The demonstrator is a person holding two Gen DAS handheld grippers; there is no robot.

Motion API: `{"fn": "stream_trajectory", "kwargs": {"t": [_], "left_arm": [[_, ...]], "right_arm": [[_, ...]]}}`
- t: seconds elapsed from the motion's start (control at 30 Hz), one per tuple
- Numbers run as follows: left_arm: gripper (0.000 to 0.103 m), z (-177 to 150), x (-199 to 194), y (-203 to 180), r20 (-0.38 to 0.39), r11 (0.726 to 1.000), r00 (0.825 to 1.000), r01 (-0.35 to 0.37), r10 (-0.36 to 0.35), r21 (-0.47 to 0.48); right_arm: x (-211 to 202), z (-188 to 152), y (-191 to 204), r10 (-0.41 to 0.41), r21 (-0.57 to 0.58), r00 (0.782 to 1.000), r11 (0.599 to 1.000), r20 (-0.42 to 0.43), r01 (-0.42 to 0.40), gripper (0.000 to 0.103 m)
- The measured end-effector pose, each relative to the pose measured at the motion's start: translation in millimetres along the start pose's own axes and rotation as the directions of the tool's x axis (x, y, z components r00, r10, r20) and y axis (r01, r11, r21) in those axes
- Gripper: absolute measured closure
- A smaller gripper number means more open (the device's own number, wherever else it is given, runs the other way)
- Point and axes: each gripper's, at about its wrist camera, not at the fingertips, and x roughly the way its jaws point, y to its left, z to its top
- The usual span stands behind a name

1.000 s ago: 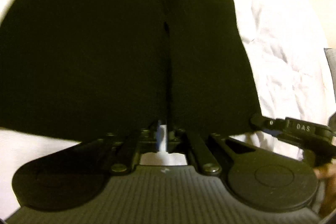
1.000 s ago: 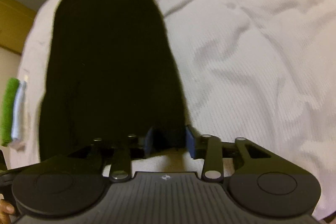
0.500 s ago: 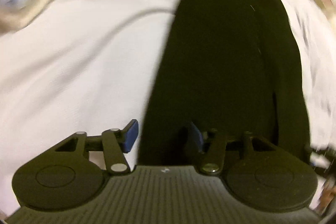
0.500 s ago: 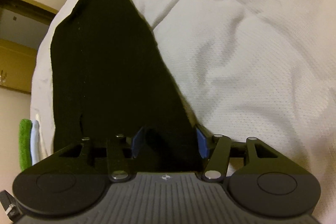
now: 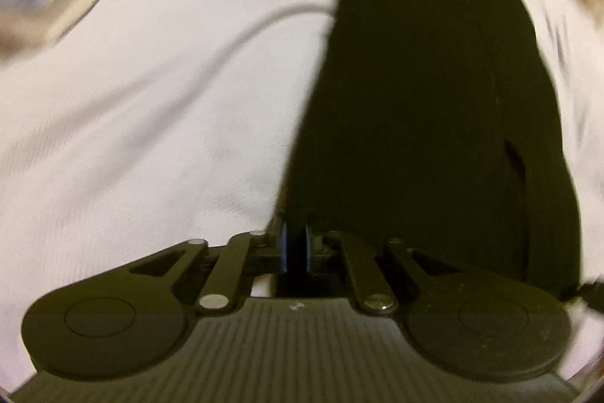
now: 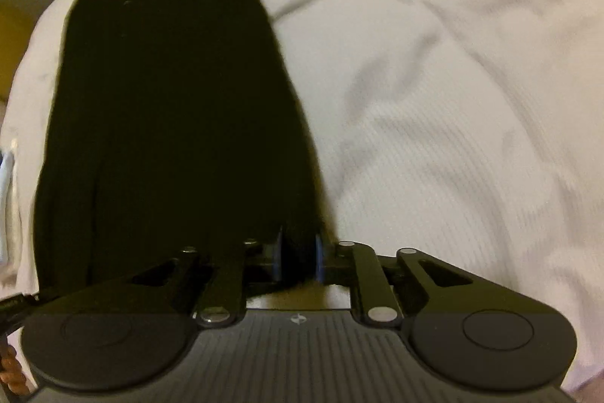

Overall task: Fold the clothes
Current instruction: 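Lay the garment flat on the bed, pulling it straight with both grippers, then open both grippers and withdraw them from the flattened garment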

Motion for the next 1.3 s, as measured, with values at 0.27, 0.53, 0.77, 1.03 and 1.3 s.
{"fn": "stream_trajectory", "kwargs": {"t": [0.27, 0.53, 0.77, 1.03, 1.3], "left_arm": [[0.067, 12, -38, -3, 0.022, 1.000, 1.000, -0.008, 0.008, 0.015], [0.079, 27, 37, -50, -0.030, 0.973, 0.996, -0.074, 0.083, 0.221], [0.076, 25, 34, -84, -0.027, 0.962, 0.996, -0.071, 0.082, 0.263], [0.076, 6, 70, -101, -0.101, 0.958, 0.987, -0.096, 0.127, 0.269], [0.065, -15, 17, -124, -0.178, 0.968, 0.973, -0.106, 0.148, 0.228]], "right_arm": [[-32, 8, 37, -0.101, -0.158, 0.988, 0.980, 0.119, 0.119, 0.043], [-6, 6, 27, -0.211, -0.167, 0.977, 0.963, 0.017, 0.211, 0.052], [-46, 2, 53, -0.172, -0.225, 0.974, 0.953, 0.147, 0.202, 0.046], [21, -26, 83, -0.220, -0.298, 0.975, 0.930, 0.009, 0.213, 0.043], [-45, -40, 98, -0.162, -0.263, 0.987, 0.953, -0.012, 0.153, 0.030]]}}
